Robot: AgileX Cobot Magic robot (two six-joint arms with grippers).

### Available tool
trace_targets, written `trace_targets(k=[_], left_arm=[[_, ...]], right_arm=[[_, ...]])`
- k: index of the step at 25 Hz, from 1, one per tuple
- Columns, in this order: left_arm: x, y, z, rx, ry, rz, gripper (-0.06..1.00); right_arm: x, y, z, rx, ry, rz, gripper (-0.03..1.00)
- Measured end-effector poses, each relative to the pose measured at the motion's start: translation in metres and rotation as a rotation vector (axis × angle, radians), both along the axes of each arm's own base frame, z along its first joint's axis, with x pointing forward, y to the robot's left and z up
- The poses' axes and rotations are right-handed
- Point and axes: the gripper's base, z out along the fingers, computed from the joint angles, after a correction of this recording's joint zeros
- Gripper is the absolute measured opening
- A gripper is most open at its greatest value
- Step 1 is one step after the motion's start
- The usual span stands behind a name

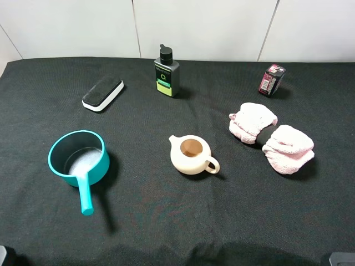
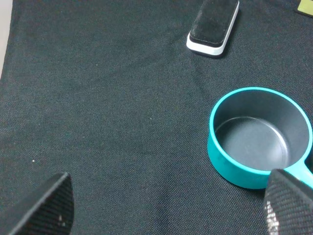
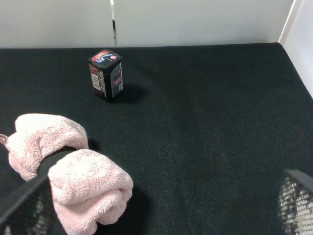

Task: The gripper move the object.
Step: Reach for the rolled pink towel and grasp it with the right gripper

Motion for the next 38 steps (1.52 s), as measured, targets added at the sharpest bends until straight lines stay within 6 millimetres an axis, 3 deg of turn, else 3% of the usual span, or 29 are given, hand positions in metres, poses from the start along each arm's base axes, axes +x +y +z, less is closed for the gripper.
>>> trace_targets(k=[38], left_arm=[[0.0,0.0,0.0,0.0,0.0,0.0,0.82]], right_arm=[[0.0,0.0008,0.0,0.009,0.0,0.006,0.69]])
